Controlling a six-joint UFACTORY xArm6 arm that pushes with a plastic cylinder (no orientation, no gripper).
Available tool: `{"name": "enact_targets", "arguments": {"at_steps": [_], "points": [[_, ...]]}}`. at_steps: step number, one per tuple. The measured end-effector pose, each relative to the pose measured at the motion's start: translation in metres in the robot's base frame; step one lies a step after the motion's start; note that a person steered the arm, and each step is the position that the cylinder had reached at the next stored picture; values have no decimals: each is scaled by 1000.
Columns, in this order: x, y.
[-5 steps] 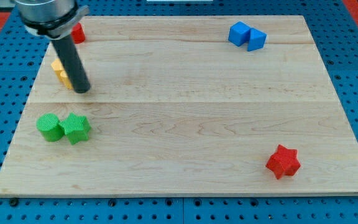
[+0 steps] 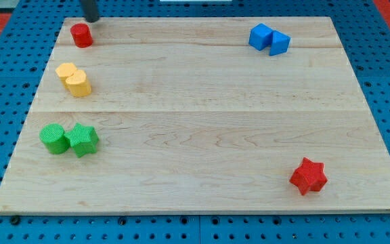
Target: Push the red circle towards the center right
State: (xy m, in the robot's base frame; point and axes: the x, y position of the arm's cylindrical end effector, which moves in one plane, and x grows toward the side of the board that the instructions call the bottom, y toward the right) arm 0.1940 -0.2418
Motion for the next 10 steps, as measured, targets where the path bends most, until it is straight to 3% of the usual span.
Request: {"name": "enact_targets", "arguments": {"at_steps": [1,3,5,6,7,10], "points": [[43,7],[105,134],[31,71],[53,28],[98,28],[173,65]]}}
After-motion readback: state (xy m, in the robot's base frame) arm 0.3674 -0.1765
